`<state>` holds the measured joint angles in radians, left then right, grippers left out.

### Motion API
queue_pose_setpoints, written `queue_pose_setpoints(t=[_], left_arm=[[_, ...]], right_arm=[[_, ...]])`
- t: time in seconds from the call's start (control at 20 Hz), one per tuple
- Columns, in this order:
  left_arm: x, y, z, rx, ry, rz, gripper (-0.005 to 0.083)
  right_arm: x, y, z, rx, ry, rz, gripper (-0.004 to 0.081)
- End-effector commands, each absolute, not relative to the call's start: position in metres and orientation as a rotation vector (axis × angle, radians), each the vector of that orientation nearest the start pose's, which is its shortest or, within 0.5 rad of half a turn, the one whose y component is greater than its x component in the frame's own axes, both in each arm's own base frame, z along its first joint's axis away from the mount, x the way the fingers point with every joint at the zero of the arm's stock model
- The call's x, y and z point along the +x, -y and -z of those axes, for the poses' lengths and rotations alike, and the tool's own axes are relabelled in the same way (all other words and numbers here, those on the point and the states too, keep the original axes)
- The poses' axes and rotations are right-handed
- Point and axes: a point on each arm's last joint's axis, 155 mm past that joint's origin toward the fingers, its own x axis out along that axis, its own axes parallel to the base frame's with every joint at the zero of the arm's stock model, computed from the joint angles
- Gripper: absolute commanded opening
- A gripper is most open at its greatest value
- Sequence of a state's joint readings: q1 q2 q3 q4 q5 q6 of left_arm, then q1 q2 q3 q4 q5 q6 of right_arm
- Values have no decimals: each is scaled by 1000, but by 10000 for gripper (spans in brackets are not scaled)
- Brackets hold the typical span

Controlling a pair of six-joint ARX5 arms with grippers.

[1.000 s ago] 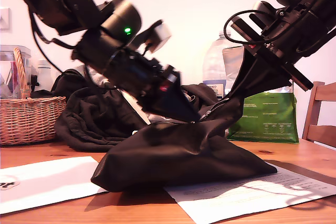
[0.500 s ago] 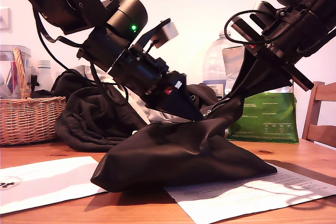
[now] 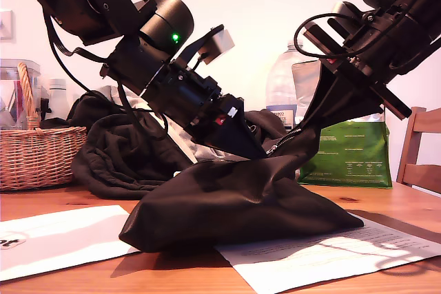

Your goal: Open the zipper in the zip bag in front of you

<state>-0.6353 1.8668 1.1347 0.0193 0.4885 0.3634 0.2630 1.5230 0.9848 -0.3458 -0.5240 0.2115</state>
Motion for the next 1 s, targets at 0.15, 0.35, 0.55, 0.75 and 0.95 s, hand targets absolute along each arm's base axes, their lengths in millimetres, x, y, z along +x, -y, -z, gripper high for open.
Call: queue_pose_setpoints(t=[0.15, 0.35, 0.55, 0.75, 0.95], left_arm=[[333, 366, -73, 373, -576, 1228, 207], [332, 363, -66, 384, -603, 1224, 124], [332, 363, -65, 386, -607, 1221, 61], [333, 362, -65, 389, -609, 1214, 58], [336, 360, -64, 394, -609, 1198, 64]], right_arm=[[353, -195, -116, 301, -980, -647, -12], [351, -199, -116, 297, -982, -656, -12], [351, -200, -116, 295, -983, -659, -13], [351, -200, -116, 295, -983, -660, -13], [351, -200, -116, 295, -983, -660, -13]])
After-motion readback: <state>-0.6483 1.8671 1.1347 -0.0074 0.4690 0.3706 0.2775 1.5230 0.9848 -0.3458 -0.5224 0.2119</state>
